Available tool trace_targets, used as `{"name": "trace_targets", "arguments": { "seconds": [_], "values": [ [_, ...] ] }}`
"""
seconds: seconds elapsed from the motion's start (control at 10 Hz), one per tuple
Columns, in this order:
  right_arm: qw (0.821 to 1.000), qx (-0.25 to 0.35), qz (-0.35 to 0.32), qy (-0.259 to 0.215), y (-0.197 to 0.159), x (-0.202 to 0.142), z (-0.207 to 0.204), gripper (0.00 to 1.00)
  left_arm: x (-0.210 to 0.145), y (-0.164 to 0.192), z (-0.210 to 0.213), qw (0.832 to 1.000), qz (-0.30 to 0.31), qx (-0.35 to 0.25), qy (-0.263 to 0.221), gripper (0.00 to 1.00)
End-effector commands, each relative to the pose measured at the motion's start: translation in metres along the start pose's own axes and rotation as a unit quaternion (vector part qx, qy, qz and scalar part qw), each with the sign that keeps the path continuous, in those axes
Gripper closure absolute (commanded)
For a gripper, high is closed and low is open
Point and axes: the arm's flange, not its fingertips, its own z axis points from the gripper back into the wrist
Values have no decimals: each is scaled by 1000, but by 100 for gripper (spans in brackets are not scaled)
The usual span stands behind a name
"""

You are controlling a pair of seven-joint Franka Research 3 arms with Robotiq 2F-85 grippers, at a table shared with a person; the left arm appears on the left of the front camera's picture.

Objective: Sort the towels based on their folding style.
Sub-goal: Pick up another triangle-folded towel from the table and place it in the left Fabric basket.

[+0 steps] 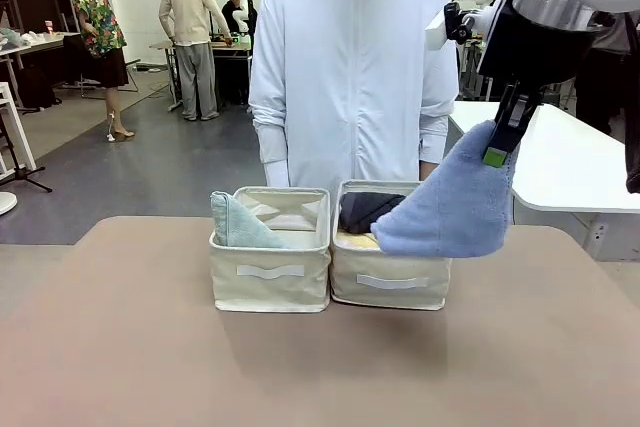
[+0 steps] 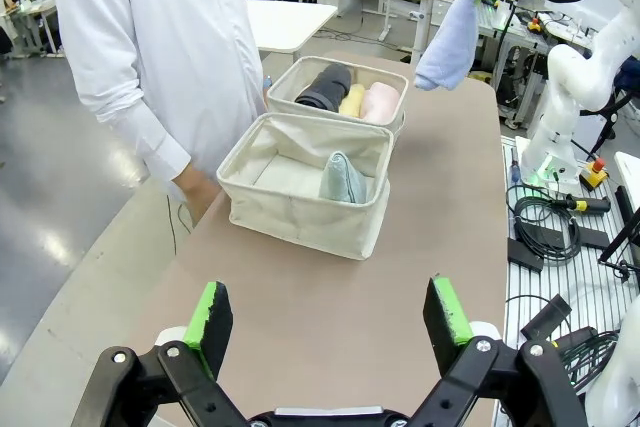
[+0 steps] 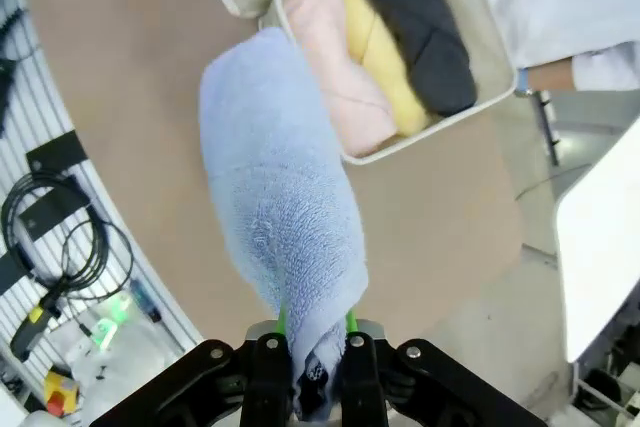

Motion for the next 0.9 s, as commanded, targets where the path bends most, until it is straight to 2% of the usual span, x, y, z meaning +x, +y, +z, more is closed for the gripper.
{"name": "trace_targets", "arguments": {
  "seconds": [0.0, 0.3, 0.4, 0.6, 0.8],
  "values": [
    [999, -12, -17, -26, -2, 3, -10, 85, 1, 0, 2, 1000, -5, 1, -7, 0],
    [1000, -7, -5, -14, -5, 2, -3, 85, 1, 0, 2, 1000, -5, 1, -7, 0],
    [999, -5, 34, -43, -9, 26, 14, 85, 1, 0, 2, 1000, -5, 1, -7, 0],
    [995, 14, 102, -7, -20, 94, 36, 85, 1, 0, 2, 1000, -5, 1, -7, 0],
    [990, 10, 139, 6, -35, 154, 37, 85, 1, 0, 2, 1000, -5, 1, -7, 0]
  ]
}}
